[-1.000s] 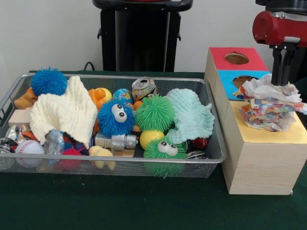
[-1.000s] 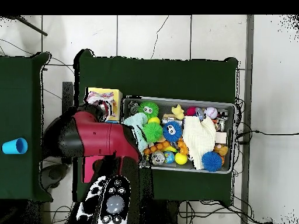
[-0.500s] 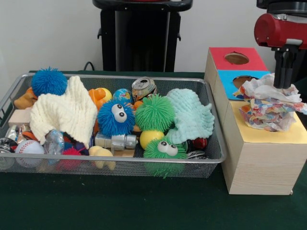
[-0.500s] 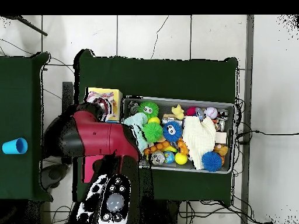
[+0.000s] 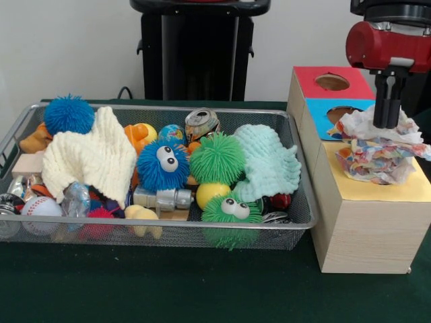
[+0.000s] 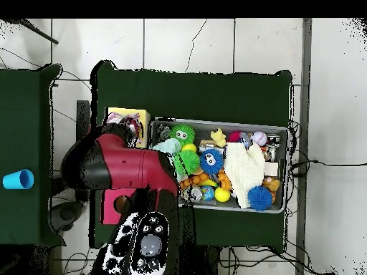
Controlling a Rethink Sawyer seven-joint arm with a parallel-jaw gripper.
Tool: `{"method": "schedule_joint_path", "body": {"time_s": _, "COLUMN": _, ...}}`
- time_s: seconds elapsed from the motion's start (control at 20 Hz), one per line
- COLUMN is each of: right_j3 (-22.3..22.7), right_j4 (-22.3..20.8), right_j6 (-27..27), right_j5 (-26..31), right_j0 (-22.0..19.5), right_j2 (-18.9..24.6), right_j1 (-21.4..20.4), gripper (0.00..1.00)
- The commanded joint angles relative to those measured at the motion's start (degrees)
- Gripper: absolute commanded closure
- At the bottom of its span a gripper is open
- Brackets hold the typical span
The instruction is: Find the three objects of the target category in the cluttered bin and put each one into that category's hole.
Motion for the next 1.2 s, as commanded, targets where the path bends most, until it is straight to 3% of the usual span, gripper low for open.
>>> {"method": "schedule_joint_path", "body": {"time_s": 0.05, "right_j3": 4.32, "right_j4": -4.45, "right_j6": 6.80, "right_j5": -1.45, "right_j0": -1.85, "right_j2": 4.15, "right_j1": 2.60, "gripper": 1.00}}
{"method": "schedule_joint_path", "body": {"time_s": 0.45, "right_j3": 2.20, "right_j4": -3.73, "right_j6": 7.66, "right_j5": 2.31, "right_j0": 1.10, "right_j2": 0.48, "right_j1": 4.26, "gripper": 1.00}}
{"method": "schedule_joint_path", "body": {"time_s": 1.2, "right_j3": 3.36, "right_j4": -1.31, "right_j6": 9.52, "right_j5": 4.01, "right_j0": 1.41, "right_j2": 1.47, "right_j1": 4.25, "gripper": 1.00}}
